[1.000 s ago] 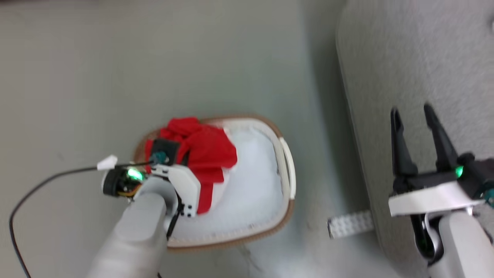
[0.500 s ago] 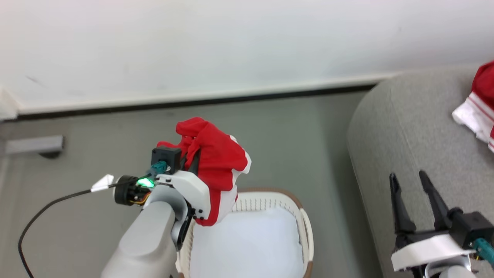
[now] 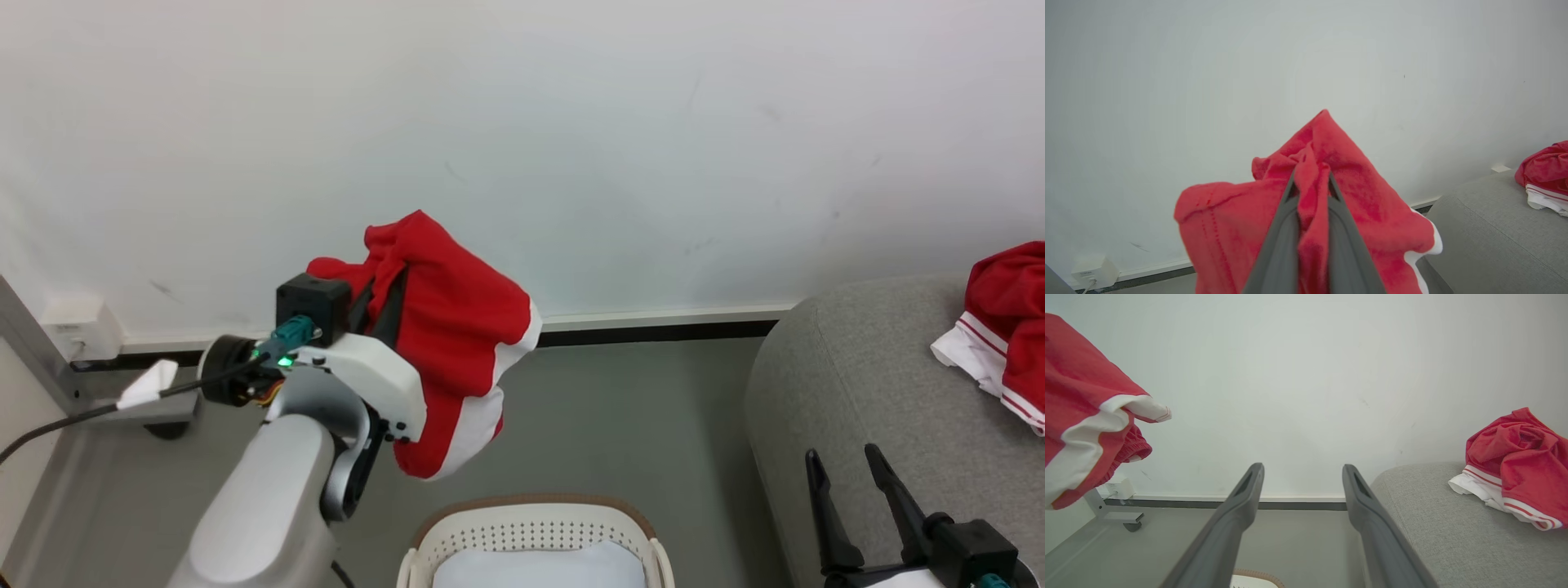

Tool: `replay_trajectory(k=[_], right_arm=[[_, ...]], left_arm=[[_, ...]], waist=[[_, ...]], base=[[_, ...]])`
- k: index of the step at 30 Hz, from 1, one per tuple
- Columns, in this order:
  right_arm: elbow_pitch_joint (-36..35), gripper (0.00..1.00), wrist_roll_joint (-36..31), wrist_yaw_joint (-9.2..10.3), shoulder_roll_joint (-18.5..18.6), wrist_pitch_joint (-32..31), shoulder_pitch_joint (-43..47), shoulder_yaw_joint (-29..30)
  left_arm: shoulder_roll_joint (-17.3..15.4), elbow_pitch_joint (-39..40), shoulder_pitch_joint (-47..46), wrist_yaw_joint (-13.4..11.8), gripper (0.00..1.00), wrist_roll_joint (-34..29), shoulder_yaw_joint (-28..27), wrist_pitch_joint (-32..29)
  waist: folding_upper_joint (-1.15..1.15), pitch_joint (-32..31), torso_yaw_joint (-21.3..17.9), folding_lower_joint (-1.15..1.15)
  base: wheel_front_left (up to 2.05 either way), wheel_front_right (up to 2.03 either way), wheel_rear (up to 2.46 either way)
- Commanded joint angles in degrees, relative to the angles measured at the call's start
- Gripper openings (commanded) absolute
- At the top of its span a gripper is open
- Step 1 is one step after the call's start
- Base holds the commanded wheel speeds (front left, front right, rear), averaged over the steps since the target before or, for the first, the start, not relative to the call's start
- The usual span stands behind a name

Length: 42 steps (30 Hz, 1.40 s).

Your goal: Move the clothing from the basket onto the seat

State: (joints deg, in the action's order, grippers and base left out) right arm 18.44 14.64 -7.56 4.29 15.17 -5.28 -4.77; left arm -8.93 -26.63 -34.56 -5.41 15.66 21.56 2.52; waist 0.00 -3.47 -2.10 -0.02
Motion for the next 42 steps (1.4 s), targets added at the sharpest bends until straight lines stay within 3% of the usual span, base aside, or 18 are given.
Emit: replay_trajectory(k=[1,10,25,32,42], right_arm=[[-0.1,1.0,0.1,0.15,0.1,0.0,1.1,-0.1],[-0.6,1.0,0.5,0.15,0.0,0.0,1.4,-0.9],[-1.0,1.0,0.4,0.15,0.7,0.0,-0.5,-3.2],[-1.5,1.0,1.3,0.15,3.4,-0.1,-4.0,-11.1],[-1.6,1.0,5.8,0.15,8.9,-3.8,-14.9,-28.6]], left_arm=[[-1.0,1.9,1.6,-0.5,0.0,0.2,-0.1,-1.0],[-4.2,15.3,8.1,-3.1,0.0,0.2,0.1,-7.9],[-5.2,19.3,9.6,-4.2,0.0,0.4,0.7,-9.9],[-5.1,19.3,9.5,-4.2,0.0,0.6,1.4,-9.9],[-4.3,19.3,8.2,-3.8,0.0,0.6,2.8,-9.7]], waist=[[0.0,-0.9,-0.1,0.02],[0.0,-1.3,-0.7,0.02],[0.0,-0.3,-1.2,0.02],[0.0,0.5,-1.5,0.02],[0.0,1.5,-0.3,0.02]], base=[[0.0,0.0,0.0],[0.0,0.0,0.0],[0.0,0.0,0.0],[0.0,0.0,0.0],[0.0,0.0,0.0]])
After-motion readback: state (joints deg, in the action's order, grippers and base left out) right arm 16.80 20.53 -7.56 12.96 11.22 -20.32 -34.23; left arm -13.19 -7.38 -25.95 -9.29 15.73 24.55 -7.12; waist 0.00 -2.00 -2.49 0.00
